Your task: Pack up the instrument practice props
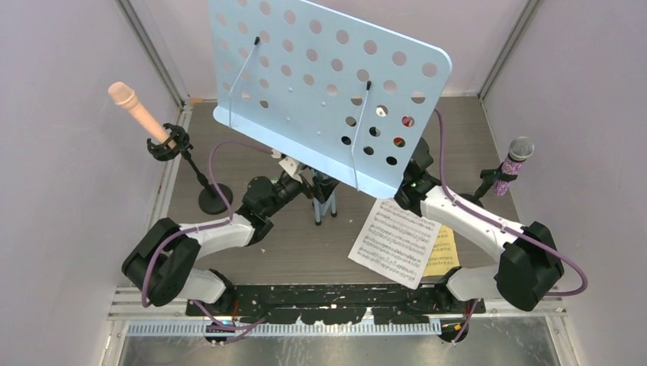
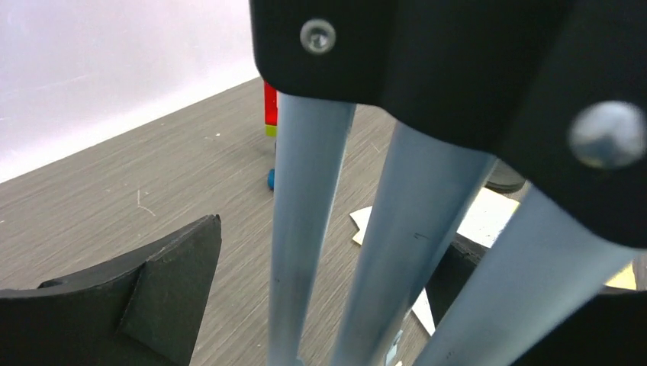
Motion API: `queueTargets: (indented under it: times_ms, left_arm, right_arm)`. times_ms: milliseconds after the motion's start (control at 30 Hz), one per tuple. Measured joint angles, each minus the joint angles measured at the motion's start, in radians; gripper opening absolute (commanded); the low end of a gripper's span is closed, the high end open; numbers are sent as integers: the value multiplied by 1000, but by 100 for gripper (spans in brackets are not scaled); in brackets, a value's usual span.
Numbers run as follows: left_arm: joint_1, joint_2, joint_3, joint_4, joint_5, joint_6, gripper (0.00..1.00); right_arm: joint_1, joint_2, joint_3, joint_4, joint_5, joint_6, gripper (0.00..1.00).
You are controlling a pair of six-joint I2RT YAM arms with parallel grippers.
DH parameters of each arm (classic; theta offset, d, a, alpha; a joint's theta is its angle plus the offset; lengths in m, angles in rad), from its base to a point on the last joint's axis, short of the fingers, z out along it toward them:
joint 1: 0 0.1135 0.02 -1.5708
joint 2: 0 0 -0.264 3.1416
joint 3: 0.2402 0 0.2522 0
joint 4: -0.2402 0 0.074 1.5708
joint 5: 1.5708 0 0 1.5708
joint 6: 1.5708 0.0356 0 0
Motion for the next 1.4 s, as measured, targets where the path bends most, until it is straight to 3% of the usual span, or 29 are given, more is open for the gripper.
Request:
queueTargets:
  times_ms: [33,100,233,333,533,633,700,1067,1400]
  left_arm:
    - [0,14,5,13,4,-5,99]
    - [1,47,17,35,18,-15,85]
    - [0,80,21,60,55,-42,43]
    - [-11,89,20,74,98,17,2]
    - [-11,81,16,70,118,7,0]
    - [-11,45,7,26,130,2,7]
    - [-11,6,3,-31,135,0,0]
    - [-9,-234,-2,-444,141,-34,0]
    - [-9,-277,-36,-466,115,-107,0]
  right_arm:
    - [0,-2,-3,0,8,-1,0]
    - [0,-7,-8,0,18,-3,1]
    - [2,-18,-13,-10,31,-6,0]
    - [5,-28,-18,-27,63,-7,0]
    - [23,-61,-36,-60,148,-5,1]
    - [32,-71,-36,-79,164,-5,0]
    - [36,-74,-36,-87,172,-2,0]
    - [47,-69,2,-194,205,83,0]
    - [53,-3,14,-140,241,196,1]
